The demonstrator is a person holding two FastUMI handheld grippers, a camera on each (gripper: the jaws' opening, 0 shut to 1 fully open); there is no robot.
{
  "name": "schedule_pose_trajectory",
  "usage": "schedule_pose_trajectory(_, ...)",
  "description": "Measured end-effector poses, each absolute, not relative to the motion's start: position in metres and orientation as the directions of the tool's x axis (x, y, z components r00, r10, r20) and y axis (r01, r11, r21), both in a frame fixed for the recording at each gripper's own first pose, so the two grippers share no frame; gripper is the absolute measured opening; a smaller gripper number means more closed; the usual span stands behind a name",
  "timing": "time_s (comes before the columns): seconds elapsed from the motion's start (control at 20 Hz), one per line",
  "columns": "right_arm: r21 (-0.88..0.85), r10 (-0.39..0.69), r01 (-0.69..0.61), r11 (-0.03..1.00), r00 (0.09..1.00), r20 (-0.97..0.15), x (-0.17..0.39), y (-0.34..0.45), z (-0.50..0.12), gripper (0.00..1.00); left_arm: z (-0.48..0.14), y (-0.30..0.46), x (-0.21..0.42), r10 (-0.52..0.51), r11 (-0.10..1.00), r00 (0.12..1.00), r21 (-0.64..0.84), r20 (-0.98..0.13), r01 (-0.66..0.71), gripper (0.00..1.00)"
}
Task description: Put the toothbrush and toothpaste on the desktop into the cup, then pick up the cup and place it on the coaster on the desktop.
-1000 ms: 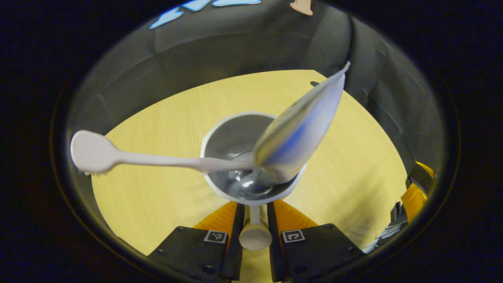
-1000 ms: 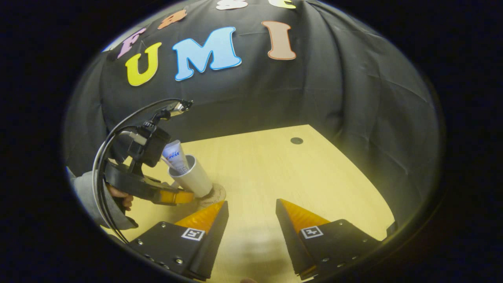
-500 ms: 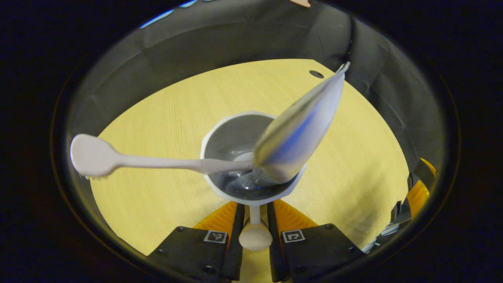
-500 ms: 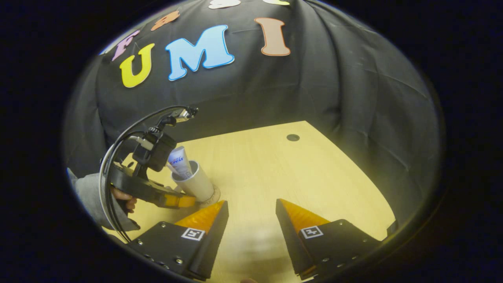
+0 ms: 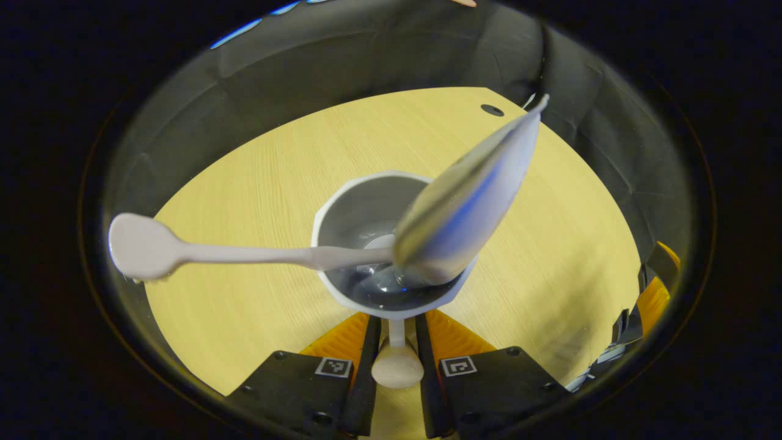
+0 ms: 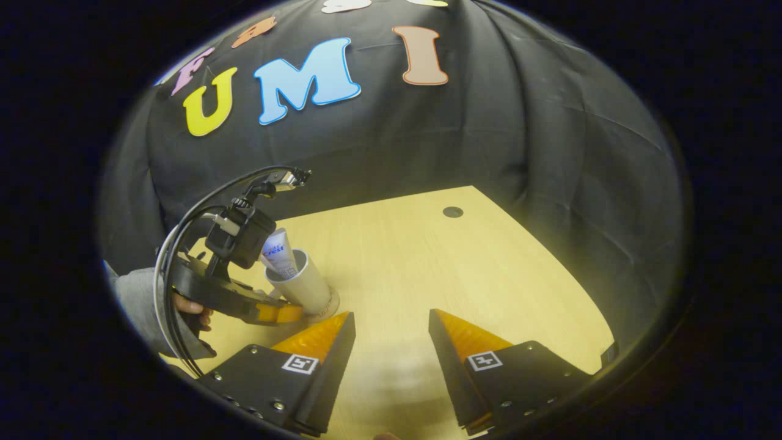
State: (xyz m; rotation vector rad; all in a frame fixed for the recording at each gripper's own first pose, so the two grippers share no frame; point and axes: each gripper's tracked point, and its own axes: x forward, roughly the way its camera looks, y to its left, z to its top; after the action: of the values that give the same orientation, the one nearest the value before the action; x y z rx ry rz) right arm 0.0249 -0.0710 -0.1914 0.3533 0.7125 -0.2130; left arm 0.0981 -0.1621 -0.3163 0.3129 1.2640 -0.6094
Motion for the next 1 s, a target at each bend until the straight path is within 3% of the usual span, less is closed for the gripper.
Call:
schedule_pose_trajectory(0.05, 0.243, -0.068, 0.305, 0.921, 0.74, -0.669, 0.025, -0.07, -0.191, 0.73, -0.312, -0.163, 0.097, -0.264, 0.802, 0.179, -0.113, -0.948, 0.587, 0.39)
schedule_pose_trajectory(0.1, 0.243, -0.065, 0.3, 0.922, 0.741, -0.668, 0.025, -0.069, -0.19, 0.73, -0.31, -0.166, 0.098, -0.283, 0.799, 0.185, -0.124, -0.941, 0.588, 0.44)
schedule_pose_trajectory(0.2, 0.244, -0.059, 0.29, 0.926, 0.746, -0.663, 0.025, -0.065, -0.187, 0.73, -0.302, -0.17, 0.1, -0.314, 0.799, 0.206, -0.141, -0.927, 0.584, 0.82)
schedule_pose_trajectory(0.3, 0.246, -0.051, 0.277, 0.929, 0.753, -0.656, 0.025, -0.062, -0.183, 0.73, -0.292, -0.171, 0.1, -0.348, 0.806, 0.226, -0.167, -0.91, 0.568, 0.98)
schedule_pose_trajectory(0.6, 0.238, -0.03, 0.221, 0.946, 0.789, -0.613, 0.038, -0.041, -0.157, 0.73, -0.243, -0.148, 0.102, -0.427, 0.839, 0.37, -0.209, -0.825, 0.502, 0.97)
schedule_pose_trajectory(1.0, 0.205, 0.004, 0.094, 0.974, 0.902, -0.432, 0.063, 0.002, -0.082, 0.73, -0.116, -0.082, 0.116, -0.457, 0.888, 0.732, -0.203, -0.505, 0.414, 0.97)
